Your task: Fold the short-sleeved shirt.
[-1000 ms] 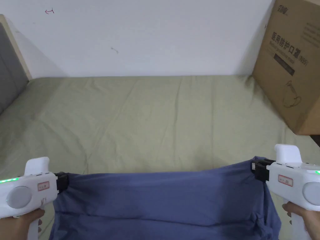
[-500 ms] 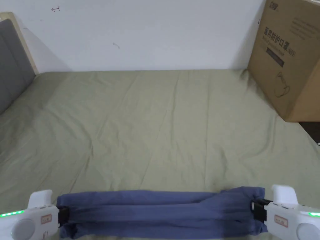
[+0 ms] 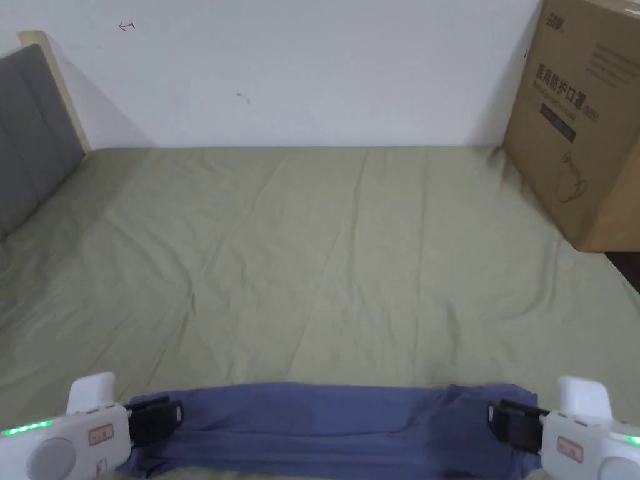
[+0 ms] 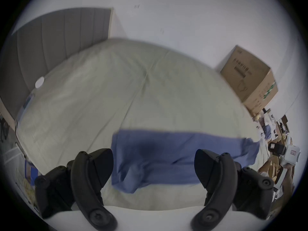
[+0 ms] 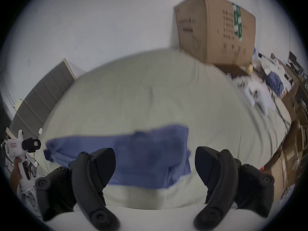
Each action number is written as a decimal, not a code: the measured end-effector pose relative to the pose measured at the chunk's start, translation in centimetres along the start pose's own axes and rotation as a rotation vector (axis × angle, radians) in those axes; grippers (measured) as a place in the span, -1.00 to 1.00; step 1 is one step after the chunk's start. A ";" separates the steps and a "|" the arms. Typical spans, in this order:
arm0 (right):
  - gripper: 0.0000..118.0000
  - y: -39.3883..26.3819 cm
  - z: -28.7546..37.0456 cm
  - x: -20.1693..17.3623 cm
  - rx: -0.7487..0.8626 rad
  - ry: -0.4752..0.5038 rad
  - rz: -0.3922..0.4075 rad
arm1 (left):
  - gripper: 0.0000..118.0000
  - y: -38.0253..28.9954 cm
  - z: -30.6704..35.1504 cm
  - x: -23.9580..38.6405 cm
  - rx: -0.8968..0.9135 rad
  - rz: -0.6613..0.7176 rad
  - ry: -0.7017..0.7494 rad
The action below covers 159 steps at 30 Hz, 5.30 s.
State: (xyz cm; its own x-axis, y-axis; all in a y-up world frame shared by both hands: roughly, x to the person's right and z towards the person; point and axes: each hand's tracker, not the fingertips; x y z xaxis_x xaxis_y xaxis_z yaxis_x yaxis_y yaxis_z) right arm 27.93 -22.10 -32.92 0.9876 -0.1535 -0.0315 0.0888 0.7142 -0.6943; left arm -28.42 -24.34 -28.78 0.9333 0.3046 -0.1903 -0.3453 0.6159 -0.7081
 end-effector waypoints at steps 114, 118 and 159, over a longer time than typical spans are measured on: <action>-1.00 7.6 7.4 -6.9 0.514 -0.028 0.171 | -0.15 -2.6 -10.5 16.4 -0.349 -0.174 -0.111; -1.00 7.6 7.5 -6.7 0.510 -0.035 0.175 | 0.83 -2.5 -8.4 16.3 -0.291 -0.076 -0.237; -1.00 7.5 6.7 -5.3 0.484 -0.025 0.163 | -0.99 -7.6 -11.3 19.4 -0.214 -0.357 -0.072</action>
State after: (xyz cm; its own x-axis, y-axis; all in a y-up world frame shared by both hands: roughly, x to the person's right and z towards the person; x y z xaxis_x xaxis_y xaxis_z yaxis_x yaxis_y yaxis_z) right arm 24.26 -11.34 -33.18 0.9959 -0.0017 -0.0900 -0.0227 0.9628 -0.2694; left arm -6.58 -31.34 -34.77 0.9786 0.1543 0.1359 0.0343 0.5292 -0.8478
